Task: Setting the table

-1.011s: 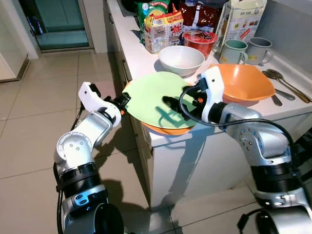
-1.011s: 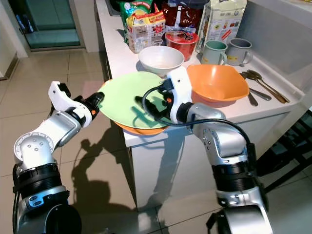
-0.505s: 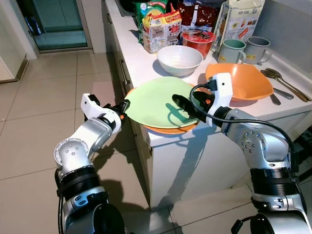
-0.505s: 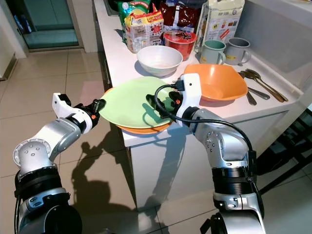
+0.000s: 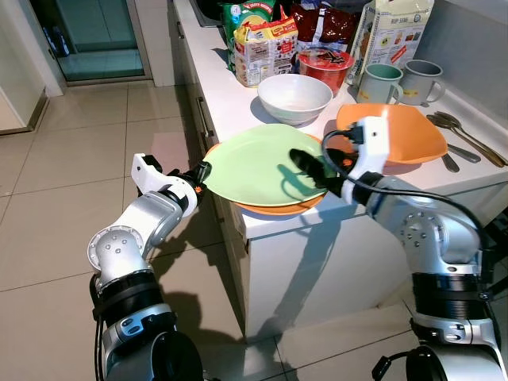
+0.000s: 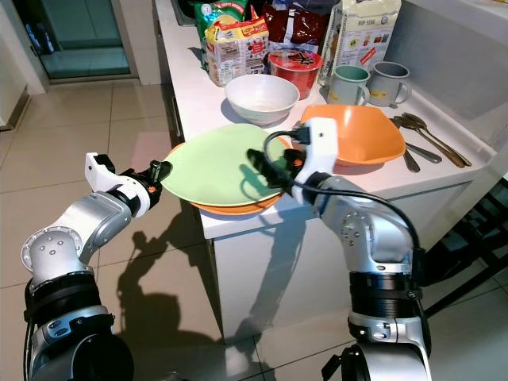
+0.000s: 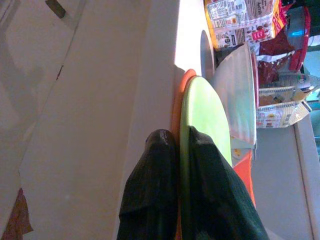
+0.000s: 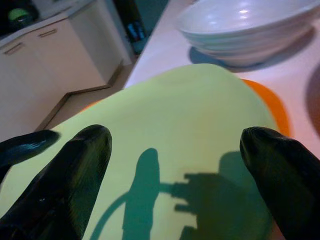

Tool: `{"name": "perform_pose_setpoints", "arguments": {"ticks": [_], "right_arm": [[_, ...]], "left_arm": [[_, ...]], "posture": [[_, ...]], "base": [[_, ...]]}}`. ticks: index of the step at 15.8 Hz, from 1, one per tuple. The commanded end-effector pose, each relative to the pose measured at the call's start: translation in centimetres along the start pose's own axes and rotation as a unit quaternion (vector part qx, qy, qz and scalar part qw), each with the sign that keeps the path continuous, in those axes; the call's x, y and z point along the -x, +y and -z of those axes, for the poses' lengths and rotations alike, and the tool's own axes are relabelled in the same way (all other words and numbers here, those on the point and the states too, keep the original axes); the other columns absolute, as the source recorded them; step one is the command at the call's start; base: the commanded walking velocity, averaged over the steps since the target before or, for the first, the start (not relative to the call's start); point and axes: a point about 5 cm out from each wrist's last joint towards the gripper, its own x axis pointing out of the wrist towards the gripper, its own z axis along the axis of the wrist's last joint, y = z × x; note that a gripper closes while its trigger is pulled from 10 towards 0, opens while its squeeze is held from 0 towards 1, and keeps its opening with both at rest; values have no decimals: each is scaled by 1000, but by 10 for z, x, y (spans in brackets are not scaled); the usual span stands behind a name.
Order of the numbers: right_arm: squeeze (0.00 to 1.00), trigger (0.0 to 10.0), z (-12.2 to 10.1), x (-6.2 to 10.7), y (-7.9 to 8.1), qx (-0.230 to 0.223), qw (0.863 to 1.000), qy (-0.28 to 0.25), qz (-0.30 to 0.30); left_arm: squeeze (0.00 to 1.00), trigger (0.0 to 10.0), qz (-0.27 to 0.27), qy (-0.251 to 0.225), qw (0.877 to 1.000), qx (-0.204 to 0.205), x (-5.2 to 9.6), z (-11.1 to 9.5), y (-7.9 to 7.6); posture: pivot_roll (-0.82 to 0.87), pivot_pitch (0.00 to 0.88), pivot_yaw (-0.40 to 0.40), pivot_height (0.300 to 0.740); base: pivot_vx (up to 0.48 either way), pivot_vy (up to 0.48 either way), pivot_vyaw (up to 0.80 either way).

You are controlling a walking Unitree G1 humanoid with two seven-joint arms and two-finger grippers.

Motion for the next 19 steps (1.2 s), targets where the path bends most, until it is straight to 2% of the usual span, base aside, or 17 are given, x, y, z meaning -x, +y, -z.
{"name": "perform_pose_setpoints", "arguments": {"ticks": [1,2,3,4,9,10,14,15,19], "right_arm": [[1000,10000,-9,5,-3,-8,1000,-8,13],[1000,10000,-10,5,-3,-9,1000,-7,16],[871,10000,-15,9,-1,-13,1000,-5,14],[0,10000,-19,11,2,-16,1000,-6,10],[0,10000,-24,18,-3,-15,999,-12,28],[0,10000,-23,18,-3,-13,999,-11,29],[0,10000,-22,18,-1,-8,1000,-8,26],[0,10000,-21,18,0,-4,1000,-6,22],[0,10000,-19,18,1,0,1000,-3,21]], "left_arm": [[0,0,24,11,1000,8,-4,7,-13],[0,0,24,11,1000,7,-4,7,-13],[0,0,24,10,1000,3,-5,7,-13],[0,0,23,7,1000,-8,-5,7,-15],[0,0,20,14,997,-69,-8,17,-25],[0,10000,16,15,997,-79,-9,19,-25],[0,10000,4,3,995,-99,-12,19,-25],[1000,10000,-5,-11,995,-99,-14,16,-25],[1000,10000,-3,-26,994,-102,-16,12,-28]], "posture": [[17,0,20,740],[17,0,20,740],[18,0,19,740],[16,0,20,740],[10,0,25,740],[9,0,26,740],[7,0,26,740],[7,0,26,740],[6,0,25,740]], "base": [[0,0,0],[0,0,0],[0,0,0],[0,0,0],[0,0,0],[0,0,0],[0,0,0],[0,0,0],[0,0,0]]}}
